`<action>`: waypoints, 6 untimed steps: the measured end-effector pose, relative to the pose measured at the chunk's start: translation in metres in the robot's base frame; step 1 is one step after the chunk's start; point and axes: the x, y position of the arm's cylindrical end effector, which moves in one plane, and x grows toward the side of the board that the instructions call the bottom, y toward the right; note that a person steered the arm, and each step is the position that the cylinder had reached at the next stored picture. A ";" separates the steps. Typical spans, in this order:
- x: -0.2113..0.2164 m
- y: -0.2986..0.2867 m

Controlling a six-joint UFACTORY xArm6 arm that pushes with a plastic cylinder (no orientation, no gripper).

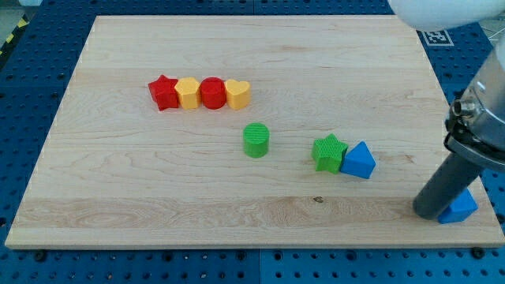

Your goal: Push the blue triangle towards top of green star

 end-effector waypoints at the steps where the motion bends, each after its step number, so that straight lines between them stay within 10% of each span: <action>1: -0.004 -0.010; 6: -0.142 -0.137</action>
